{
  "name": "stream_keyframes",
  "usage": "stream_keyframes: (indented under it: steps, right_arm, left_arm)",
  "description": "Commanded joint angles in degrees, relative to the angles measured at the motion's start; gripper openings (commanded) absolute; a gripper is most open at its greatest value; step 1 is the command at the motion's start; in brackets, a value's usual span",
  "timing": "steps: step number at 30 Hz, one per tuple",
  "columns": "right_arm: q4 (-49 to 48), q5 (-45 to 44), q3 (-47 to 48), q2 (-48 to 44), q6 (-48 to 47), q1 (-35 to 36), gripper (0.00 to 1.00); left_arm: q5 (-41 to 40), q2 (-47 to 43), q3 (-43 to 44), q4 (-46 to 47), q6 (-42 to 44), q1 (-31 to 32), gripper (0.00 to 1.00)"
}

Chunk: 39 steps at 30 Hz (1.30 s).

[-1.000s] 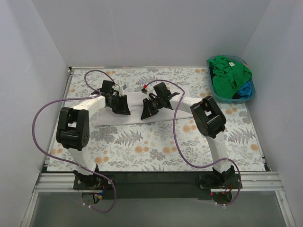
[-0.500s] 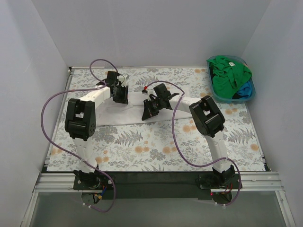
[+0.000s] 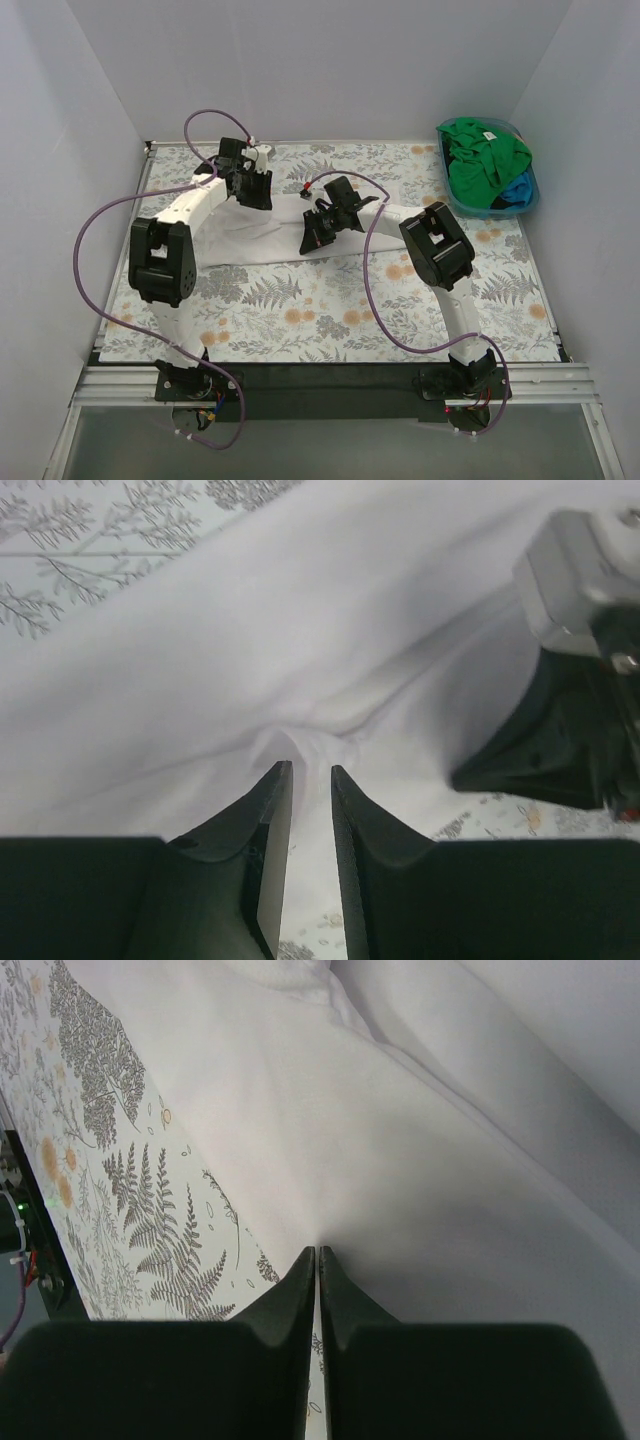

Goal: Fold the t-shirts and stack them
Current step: Fold the tshirt

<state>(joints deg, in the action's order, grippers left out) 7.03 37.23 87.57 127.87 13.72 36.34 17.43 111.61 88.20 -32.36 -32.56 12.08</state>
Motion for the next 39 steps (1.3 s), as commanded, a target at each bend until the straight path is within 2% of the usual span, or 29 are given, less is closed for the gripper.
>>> stream_keyframes:
  steps: [1, 6, 11, 17, 26, 39]
  right_arm:
    - [1.5, -1.02, 1.11, 0.71, -0.71, -0.21, 0.09]
    - [1.5, -1.02, 0.94, 0.71, -0.62, -0.13, 0.06]
    - [1.59, -1.63, 0.5, 0.62, -0.62, -0.13, 0.01]
    - [2.11, -1.99, 0.06, 0.8, -0.8, -0.13, 0.01]
    - [2.55, -2.25, 0.15, 1.15, -0.88, -0.13, 0.01]
    - [2.64, -1.9, 0.15, 1.68, -0.88, -0.21, 0.01]
  left_arm:
    - [5.77, -7.63, -5.29, -7.27, 1.01, -0.12, 0.21]
    - [5.33, -10.1, -12.96, -6.14, -1.8, 0.67, 0.22]
    - [5.69, -7.64, -14.11, -5.09, -4.53, 1.37, 0.25]
    - [-3.44, -4.92, -14.03, 0.09, -6.47, 1.37, 0.25]
    - [-12.41, 1.06, -4.63, 0.54, -4.71, 1.2, 0.24]
    - [-13.31, 6.43, 8.82, -1.91, 1.18, 1.19, 0.25]
